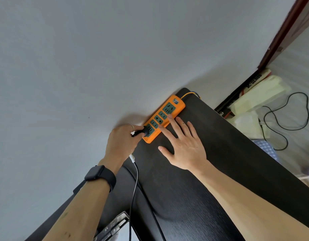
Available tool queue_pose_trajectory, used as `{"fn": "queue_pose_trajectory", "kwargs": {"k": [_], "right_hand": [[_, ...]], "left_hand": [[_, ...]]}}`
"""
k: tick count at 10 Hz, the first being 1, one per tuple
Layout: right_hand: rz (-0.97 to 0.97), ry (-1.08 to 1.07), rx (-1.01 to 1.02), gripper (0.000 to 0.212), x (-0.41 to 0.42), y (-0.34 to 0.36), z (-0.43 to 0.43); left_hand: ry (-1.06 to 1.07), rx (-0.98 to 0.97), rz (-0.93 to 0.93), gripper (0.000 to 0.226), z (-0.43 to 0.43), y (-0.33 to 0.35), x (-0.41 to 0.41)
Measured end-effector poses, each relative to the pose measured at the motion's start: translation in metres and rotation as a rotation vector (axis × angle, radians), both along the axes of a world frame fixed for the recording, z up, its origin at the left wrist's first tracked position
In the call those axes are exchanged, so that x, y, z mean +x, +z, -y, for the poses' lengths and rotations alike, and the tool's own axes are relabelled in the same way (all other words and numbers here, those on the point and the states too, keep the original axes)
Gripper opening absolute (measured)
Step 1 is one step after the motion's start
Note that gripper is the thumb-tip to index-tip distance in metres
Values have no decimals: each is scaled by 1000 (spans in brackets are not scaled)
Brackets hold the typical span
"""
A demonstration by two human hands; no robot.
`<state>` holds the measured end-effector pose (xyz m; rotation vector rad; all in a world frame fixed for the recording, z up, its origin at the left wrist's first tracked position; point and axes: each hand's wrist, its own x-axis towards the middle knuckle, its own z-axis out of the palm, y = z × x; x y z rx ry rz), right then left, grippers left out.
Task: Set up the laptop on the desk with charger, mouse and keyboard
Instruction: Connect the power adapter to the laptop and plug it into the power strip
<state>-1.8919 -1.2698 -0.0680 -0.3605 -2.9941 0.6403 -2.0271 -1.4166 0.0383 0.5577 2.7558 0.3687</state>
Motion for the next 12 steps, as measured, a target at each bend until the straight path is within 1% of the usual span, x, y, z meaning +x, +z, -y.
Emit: {"fn": "queue_pose_trajectory", "kwargs": {"k": [2, 4, 6, 8, 10, 12], "right_hand": [[6, 2, -6, 70, 0, -1, 1], [-2, 2, -17, 70, -1, -1, 1], [-9, 1, -22, 70, -1, -2, 1], [-22, 3, -21, 70, 0, -3, 1], [-33, 7, -27, 68, 1, -3, 0], [-49, 8, -24, 68, 1, -5, 0]], "left_hand": [[-22, -36, 25, 22, -13, 3, -3], [-55, -81, 110, 23, -20, 7, -11], [-126, -193, 90, 24, -31, 8, -17], [-125, -232, 85, 25, -37, 7, -17], [-157, -312, 19, 25, -39, 1, -11], [-180, -364, 31, 23, -47, 3, -13]]}}
